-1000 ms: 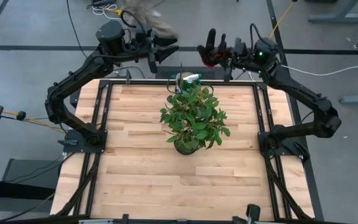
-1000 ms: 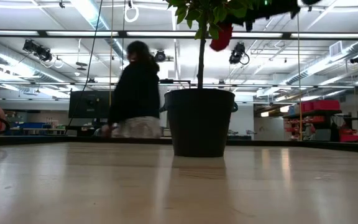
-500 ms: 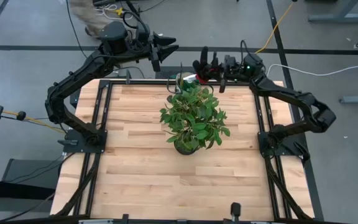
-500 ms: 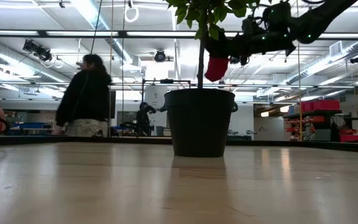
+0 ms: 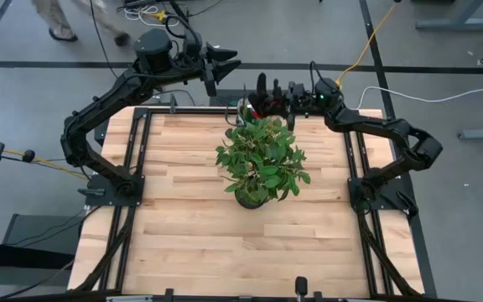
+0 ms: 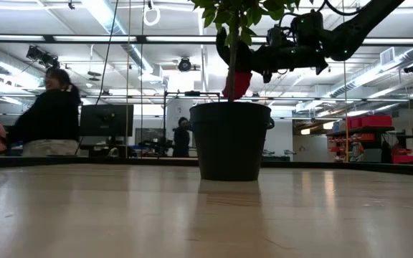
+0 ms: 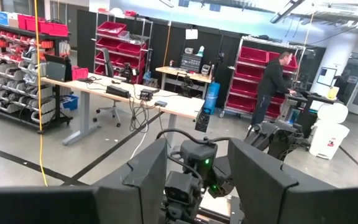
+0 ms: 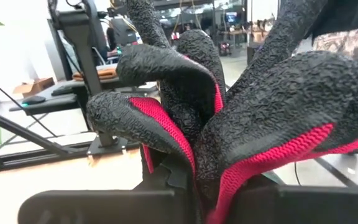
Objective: Pick & Place Garden tools in Gardening bag
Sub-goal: Put the black red gloves into the gardening bag
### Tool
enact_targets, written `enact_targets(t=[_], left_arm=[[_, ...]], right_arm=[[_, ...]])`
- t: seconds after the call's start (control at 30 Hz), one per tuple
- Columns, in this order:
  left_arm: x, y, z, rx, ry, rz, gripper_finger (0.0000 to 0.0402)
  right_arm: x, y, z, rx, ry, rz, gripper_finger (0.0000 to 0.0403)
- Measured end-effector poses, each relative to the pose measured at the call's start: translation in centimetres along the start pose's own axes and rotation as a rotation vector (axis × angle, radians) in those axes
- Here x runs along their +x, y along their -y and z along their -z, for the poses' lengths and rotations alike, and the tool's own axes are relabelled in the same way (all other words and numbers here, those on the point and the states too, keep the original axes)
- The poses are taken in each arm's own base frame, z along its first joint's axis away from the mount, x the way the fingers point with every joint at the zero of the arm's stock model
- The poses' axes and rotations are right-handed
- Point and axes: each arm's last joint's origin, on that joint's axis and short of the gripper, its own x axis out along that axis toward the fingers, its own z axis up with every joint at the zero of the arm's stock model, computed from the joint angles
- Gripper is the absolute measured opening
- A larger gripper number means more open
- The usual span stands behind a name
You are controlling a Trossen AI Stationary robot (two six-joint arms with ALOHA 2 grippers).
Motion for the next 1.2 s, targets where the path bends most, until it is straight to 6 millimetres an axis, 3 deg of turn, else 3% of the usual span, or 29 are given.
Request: enact_targets(t=[0.23,0.7,0.93,1.2], left_arm=[[-0.6,-0.1,-0.3,0.013,0.003,-0.046,0.0177],[-5.4,0.8,-2.2,0.036,-0.037,-0.077,0.0177],[-5.4,0.7,-2.1,0.035,-0.046,-0.081,0.0177],[-5.4,0.7,-2.1,0.035,-0.050,-0.081,0.0177]], right_arm=[[0.1,-0.2,-0.4,-0.001,0.036,-0.010,0.0031],[0.2,-0.5,-0.6,-0.023,0.052,-0.034,0.0031],[0.6,-0.9,-0.6,-0.052,0.059,-0.052,0.0031],[1.9,-0.3,1.7,-0.024,0.005,-0.058,0.0031]])
